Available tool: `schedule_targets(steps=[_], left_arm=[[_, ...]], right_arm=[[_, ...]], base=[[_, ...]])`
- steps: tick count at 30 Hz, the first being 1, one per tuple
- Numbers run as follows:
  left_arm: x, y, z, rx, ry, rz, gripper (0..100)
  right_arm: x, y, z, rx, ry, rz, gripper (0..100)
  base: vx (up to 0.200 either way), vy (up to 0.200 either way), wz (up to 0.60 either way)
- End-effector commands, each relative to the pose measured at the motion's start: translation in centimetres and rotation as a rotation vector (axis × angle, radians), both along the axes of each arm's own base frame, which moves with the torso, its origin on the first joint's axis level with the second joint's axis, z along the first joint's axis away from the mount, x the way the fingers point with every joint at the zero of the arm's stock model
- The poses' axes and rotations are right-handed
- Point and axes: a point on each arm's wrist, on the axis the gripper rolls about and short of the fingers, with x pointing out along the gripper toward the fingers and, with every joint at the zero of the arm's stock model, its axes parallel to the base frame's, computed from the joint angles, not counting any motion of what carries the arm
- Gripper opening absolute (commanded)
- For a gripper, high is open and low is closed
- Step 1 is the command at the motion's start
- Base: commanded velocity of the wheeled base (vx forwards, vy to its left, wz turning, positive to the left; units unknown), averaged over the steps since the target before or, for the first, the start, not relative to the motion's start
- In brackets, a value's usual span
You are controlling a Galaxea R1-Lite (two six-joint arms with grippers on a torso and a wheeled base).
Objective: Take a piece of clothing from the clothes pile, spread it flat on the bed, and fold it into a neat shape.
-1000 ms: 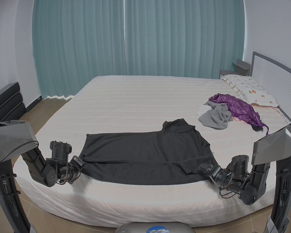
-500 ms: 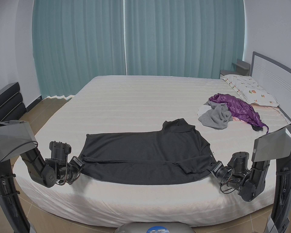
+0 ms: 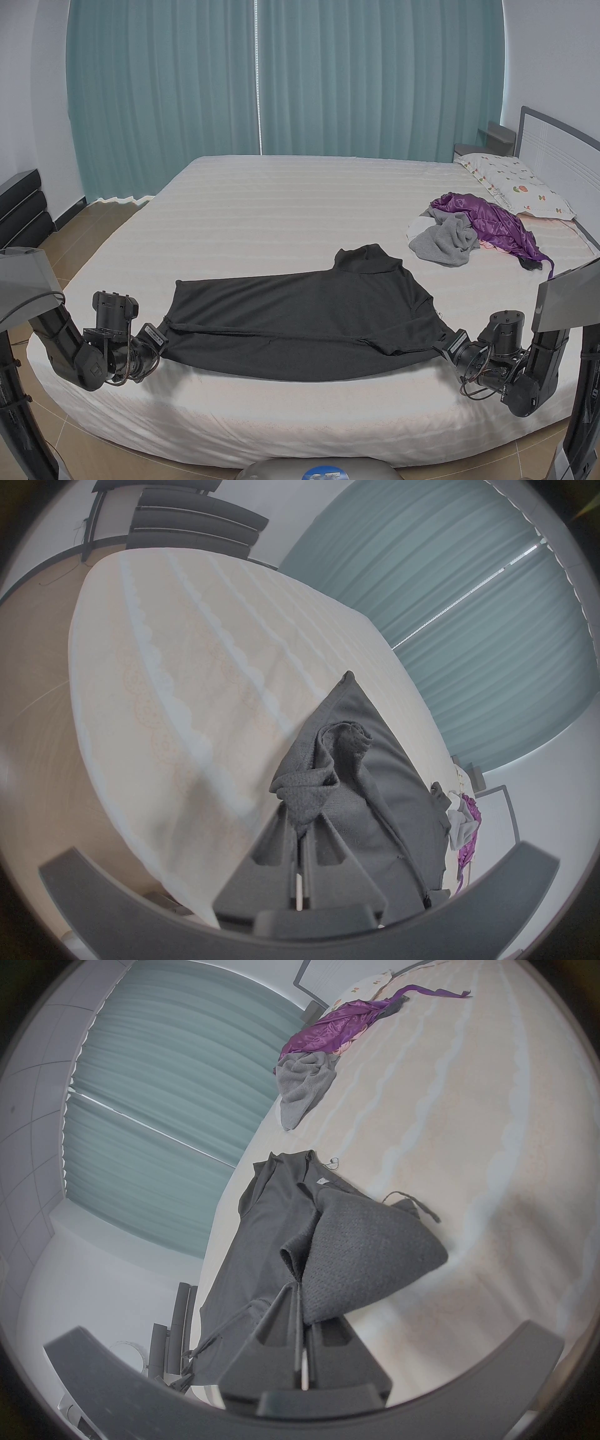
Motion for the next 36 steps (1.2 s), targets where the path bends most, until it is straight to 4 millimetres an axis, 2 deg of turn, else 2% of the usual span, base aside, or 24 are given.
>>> schedule_targets(steps=[1, 10, 22, 31, 32, 36], left_arm=[[-0.4, 0.1, 0.4, 0.006, -0.005, -0.002, 0], [-2.0, 0.4, -0.3, 0.044, 0.046, -0.027, 0], [-4.3, 0.6, -1.6, 0.046, 0.141, -0.043, 0], [-4.5, 0.6, -1.9, 0.043, 0.155, -0.043, 0], [-4.5, 0.6, -1.9, 0.042, 0.155, -0.042, 100], [-4.5, 0.6, -1.7, 0.041, 0.146, -0.041, 100]], right_arm=[[-0.8, -0.3, 0.5, 0.001, 0.000, -0.001, 0], [-2.6, -0.7, 1.2, -0.002, 0.026, 0.011, 0], [-4.6, -0.9, 0.0, -0.046, 0.118, 0.057, 0], [-4.8, -1.0, -1.2, -0.064, 0.167, 0.064, 0], [-4.9, -1.0, -1.3, -0.065, 0.170, 0.064, 100], [-5.6, -0.9, -0.5, -0.072, 0.133, 0.082, 100]], base=[[0.000, 0.000, 0.00], [0.000, 0.000, 0.00], [0.000, 0.000, 0.00], [0.000, 0.000, 0.00], [0.000, 0.000, 0.00], [0.000, 0.000, 0.00]])
